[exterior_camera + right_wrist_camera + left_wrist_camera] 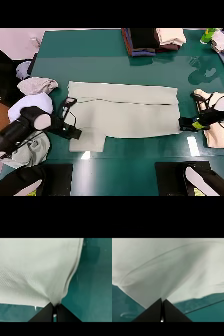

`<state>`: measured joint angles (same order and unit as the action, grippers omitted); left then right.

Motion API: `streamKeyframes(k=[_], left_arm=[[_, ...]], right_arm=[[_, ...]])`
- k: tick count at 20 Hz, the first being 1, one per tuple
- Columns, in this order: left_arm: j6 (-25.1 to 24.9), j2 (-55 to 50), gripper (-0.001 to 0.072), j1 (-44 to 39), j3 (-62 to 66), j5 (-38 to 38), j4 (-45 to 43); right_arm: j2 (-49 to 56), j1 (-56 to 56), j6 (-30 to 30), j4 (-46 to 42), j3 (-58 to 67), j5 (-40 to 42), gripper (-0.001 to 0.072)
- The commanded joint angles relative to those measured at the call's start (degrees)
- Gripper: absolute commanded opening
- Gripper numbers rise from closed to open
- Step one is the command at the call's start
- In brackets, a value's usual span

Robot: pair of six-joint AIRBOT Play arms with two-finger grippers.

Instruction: Fold the shirts.

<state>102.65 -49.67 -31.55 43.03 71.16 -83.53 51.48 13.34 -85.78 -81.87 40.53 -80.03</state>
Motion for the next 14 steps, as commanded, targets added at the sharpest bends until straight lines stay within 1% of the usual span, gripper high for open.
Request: streamKeyframes(k=[1, 3, 4, 6, 9, 11, 14], left_arm=[[-3.17, 2.08, 0.0025, 0.00, 9.81, 6.45, -8.17], [-5.07, 2.05, 0.0025, 0.00, 13.18, 3.67, -12.63], [-5.22, 2.01, 0.0024, 0.00, 13.79, 1.53, -15.65], [-5.18, 0.39, 0.0025, 0.31, 13.97, -2.73, -22.45], [-5.29, -5.97, 0.0025, 5.99, 13.97, -9.49, -21.66], [-5.86, -10.56, 0.0025, 10.32, 14.03, -17.31, -19.63], [-11.13, -17.59, 0.0025, 13.79, 16.85, -27.41, -13.92]], right_arm=[[-6.34, 0.00, -0.07, -2.25, 4.09, -5.51, 0.0016], [-6.75, 0.00, -0.39, -2.21, 7.78, -5.44, 0.0016], [-5.77, -0.02, -0.83, -2.16, 9.81, -4.98, 0.0016], [-0.85, -0.04, -1.16, -1.84, 14.53, -3.98, 0.0016], [7.93, -0.04, -1.25, -1.73, 21.09, -2.27, 0.0016], [13.92, -0.07, -1.70, -1.64, 25.49, -0.57, 0.0016], [22.53, -0.17, -2.49, -1.64, 32.54, 0.57, 0.0016]])
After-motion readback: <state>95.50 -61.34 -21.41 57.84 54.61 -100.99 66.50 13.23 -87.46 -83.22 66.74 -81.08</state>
